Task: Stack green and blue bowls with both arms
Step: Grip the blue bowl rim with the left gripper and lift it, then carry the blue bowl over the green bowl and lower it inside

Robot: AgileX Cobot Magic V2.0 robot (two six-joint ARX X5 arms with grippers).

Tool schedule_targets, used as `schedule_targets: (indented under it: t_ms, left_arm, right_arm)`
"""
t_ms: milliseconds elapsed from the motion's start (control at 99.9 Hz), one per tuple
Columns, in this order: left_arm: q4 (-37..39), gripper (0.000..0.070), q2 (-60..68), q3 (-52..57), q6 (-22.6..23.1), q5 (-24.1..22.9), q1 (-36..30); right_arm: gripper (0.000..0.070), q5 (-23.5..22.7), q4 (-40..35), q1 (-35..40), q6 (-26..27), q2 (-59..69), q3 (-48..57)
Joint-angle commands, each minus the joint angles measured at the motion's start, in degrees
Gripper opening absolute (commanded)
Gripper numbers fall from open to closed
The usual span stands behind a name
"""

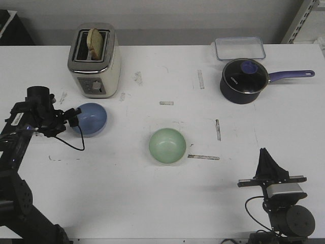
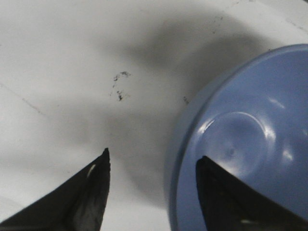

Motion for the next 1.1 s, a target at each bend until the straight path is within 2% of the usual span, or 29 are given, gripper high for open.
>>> schedule_targets:
  t_ms: [0, 230, 340, 430, 531, 671, 861, 1091]
  left_arm:
    - [1.07, 0.0347, 1.68, 1.27, -0.02, 0.02, -0.13]
    - [2.75, 0.0341, 2.99, 1.27, -0.04, 0.04, -1.05]
    - [2.80, 0.0299, 3.04, 1.27, -0.07, 0.04, -1.09]
    - [2.67, 0.0184, 3.04, 1.27, -0.11, 0.04, -1.11]
    - [2.36, 0.0000, 3.04, 1.27, -0.11, 0.04, -1.11]
    - [1.73, 0.0001, 2.86, 1.42, -0.28, 0.04, -1.29]
    - [-3.30, 0.0001, 1.53, 5.68, -0.28, 0.04, -3.23]
    - [-11.41, 0.0001, 1.07, 14.62, -0.26, 0.07, -9.84]
  right_arm:
    - [0.0000, 0.00, 0.59, 0.07, 0.52, -0.09, 0.26]
    - [0.0001, 0.00, 0.59, 0.07, 0.52, -0.09, 0.26]
    - [0.0000, 0.00, 0.59, 0.07, 0.52, -0.09, 0.26]
    - [0.0000, 0.00, 0.59, 0.07, 0.52, -0.09, 0.26]
    - [0.0000, 0.00, 0.59, 0.07, 0.52, -0.09, 0.26]
    - [0.0000, 0.00, 0.59, 0.07, 0.52, -0.09, 0.26]
    - [0.0000, 0.00, 0.59, 0.07, 0.52, -0.09, 0.26]
    - [0.0000, 0.00, 0.59, 0.07, 0.52, -0.09, 0.26]
